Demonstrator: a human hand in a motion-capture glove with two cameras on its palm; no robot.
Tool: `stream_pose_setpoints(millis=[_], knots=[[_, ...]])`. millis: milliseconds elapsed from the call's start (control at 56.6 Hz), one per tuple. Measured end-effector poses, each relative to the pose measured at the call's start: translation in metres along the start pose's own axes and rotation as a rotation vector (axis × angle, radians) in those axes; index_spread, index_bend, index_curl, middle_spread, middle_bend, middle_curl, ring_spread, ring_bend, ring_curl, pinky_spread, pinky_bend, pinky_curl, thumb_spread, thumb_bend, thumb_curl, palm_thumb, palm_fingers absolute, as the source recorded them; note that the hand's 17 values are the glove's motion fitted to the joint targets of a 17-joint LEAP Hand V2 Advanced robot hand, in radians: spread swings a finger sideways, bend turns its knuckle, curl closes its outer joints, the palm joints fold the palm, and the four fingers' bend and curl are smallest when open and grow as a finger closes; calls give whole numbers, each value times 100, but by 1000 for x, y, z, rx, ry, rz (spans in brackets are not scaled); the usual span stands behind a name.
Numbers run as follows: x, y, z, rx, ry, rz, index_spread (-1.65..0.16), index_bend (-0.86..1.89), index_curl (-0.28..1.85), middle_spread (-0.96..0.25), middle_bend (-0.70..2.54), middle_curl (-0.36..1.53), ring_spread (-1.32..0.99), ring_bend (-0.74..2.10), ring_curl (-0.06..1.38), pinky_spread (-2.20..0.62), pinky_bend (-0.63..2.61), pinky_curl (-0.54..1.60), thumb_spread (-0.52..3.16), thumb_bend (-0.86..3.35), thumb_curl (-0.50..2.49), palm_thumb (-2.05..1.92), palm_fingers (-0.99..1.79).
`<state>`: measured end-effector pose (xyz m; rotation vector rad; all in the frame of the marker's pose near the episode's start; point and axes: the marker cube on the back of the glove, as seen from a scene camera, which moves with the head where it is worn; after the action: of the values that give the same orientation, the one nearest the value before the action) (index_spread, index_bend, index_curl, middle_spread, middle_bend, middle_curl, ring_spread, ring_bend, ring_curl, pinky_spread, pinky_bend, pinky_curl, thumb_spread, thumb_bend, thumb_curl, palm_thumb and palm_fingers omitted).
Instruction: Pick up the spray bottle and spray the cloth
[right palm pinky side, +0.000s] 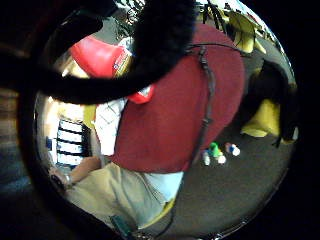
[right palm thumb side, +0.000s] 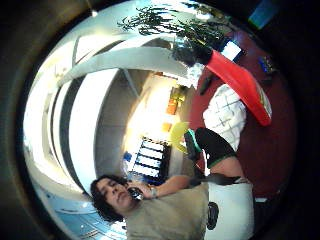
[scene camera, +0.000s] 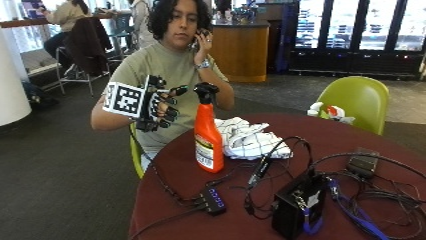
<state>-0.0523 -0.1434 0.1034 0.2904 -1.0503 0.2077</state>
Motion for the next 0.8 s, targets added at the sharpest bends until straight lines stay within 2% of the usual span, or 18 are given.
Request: stream_pose_setpoints(millis=[71,247,389,566,672,795], knots=[[2,-15,7,-13,-46,-5,-27,12,20,7,26,33,1,44,30,21,41,34,102,-1,37,70,32],[6,-56,37,67,-145,-58,-26,12,20,7,25,34,1,45,31,21,40,34,99,-2,38,76,31],[-2,-89,60,272,-226,-151,-22,9,19,8,31,36,1,46,32,16,36,34,96,-3,38,76,28],[-3,-112,74,379,-185,-184,-19,8,16,8,36,37,-1,52,33,11,35,33,93,-3,38,73,31],[-1,-123,79,375,-152,-209,-19,7,15,6,37,38,-3,56,34,7,38,34,92,-3,38,72,37],[2,-143,87,328,-151,-165,-18,8,14,4,36,37,-6,59,36,4,40,35,91,-3,38,72,40]])
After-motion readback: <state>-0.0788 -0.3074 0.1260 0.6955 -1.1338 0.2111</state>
